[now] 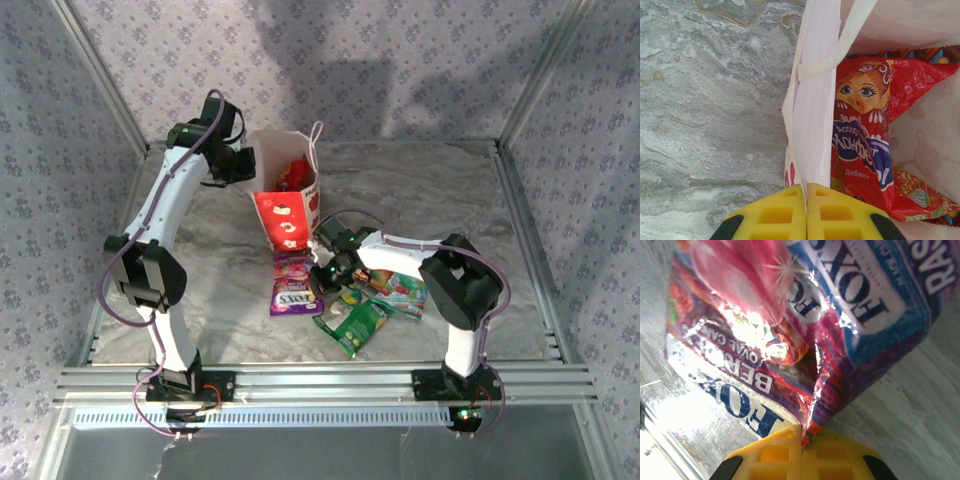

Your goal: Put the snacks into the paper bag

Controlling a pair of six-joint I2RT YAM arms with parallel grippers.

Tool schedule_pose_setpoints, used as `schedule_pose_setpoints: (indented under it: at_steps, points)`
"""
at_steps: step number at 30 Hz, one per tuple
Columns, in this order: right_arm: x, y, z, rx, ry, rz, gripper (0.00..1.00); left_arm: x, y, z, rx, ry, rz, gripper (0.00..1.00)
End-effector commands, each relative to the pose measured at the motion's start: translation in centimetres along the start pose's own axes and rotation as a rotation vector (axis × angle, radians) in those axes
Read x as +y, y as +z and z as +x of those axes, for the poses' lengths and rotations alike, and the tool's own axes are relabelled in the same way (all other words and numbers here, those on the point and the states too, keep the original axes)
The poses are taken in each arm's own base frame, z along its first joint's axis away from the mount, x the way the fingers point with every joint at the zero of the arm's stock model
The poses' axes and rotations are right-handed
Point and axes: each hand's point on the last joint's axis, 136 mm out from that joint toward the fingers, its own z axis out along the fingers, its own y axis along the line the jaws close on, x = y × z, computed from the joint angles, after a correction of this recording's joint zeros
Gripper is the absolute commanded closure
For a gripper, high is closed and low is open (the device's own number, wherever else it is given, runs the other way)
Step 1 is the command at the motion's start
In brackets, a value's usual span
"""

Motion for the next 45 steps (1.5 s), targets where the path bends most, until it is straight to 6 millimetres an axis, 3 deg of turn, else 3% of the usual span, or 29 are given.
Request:
schedule_pose_setpoints:
  at_steps: [1, 4, 6, 21, 36, 45]
  points:
    - [0.4, -2.3, -0.3, -0.033, -0.037, 0.051, 1.00, 0.1, -1.5, 0.4, 0.007, -0.001, -0.008, 0.93]
    - [0.3, -3.2, 0.0, -0.033, -0.054, 0.085, 1.00, 0.2, -1.7, 0.5, 0.006, -0.002, -0.012, 0.93]
    - [1.1, -4.3, -0.9, -0.064, -0.078, 0.093, 1.00, 0.1, -1.8, 0.5, 0.006, -0.005, -0.011, 0.93]
    - [1.6, -7.7, 1.3, -0.052, -0.132, 0.175, 1.00, -0.6, -1.9, 0.4, -0.009, -0.001, 0.008, 0.93]
    - [1.8, -14.5, 2.5, -0.164, -0.207, 0.295, 1.00, -1.5, -1.6, 0.1, -0.007, 0.015, 0.027, 0.93]
    - [4.0, -18.0, 3.3, -0.217, -0.336, 0.245, 1.00, -1.9, -1.5, 0.0, -0.009, 0.025, 0.031, 0.93]
